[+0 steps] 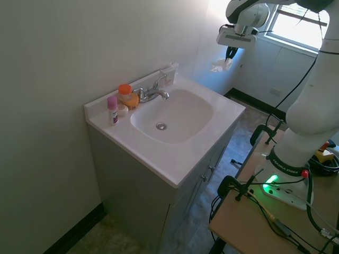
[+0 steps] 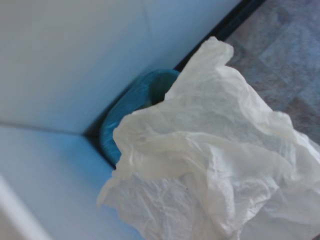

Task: Throw the tissue in the trash bin

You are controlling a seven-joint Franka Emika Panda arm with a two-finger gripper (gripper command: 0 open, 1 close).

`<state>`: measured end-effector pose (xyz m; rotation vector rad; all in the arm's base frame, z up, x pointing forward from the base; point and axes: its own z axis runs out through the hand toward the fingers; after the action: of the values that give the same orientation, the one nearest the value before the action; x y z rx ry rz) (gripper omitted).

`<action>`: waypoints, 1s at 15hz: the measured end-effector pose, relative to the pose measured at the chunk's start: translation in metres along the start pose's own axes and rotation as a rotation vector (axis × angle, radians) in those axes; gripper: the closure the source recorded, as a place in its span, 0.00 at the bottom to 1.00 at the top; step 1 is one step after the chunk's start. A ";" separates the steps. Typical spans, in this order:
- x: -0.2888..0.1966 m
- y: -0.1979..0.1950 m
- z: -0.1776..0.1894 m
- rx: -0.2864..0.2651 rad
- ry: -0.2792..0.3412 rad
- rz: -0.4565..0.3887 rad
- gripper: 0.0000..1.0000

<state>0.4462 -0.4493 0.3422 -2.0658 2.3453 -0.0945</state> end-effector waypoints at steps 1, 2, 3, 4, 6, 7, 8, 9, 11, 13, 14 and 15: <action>0.005 -0.010 0.025 -0.029 0.004 0.017 1.00; 0.007 -0.021 0.052 -0.058 0.002 0.025 1.00; 0.007 -0.031 0.078 -0.083 -0.002 0.026 1.00; 0.008 -0.038 0.102 -0.108 0.001 0.028 1.00; 0.013 -0.047 0.140 -0.145 0.006 0.033 1.00; 0.018 -0.050 0.152 -0.154 0.009 0.037 0.00; 0.024 -0.053 0.160 -0.162 0.008 0.041 0.00; 0.030 -0.054 0.164 -0.169 0.005 0.044 0.00; 0.038 -0.056 0.166 -0.179 -0.002 0.045 0.00; 0.039 -0.061 0.165 -0.182 -0.010 0.041 0.00; 0.039 -0.063 0.165 -0.184 -0.014 0.037 0.00; 0.040 -0.065 0.165 -0.185 -0.016 0.031 0.00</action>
<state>0.5140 -0.5025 0.1821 -2.0959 2.4613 0.1440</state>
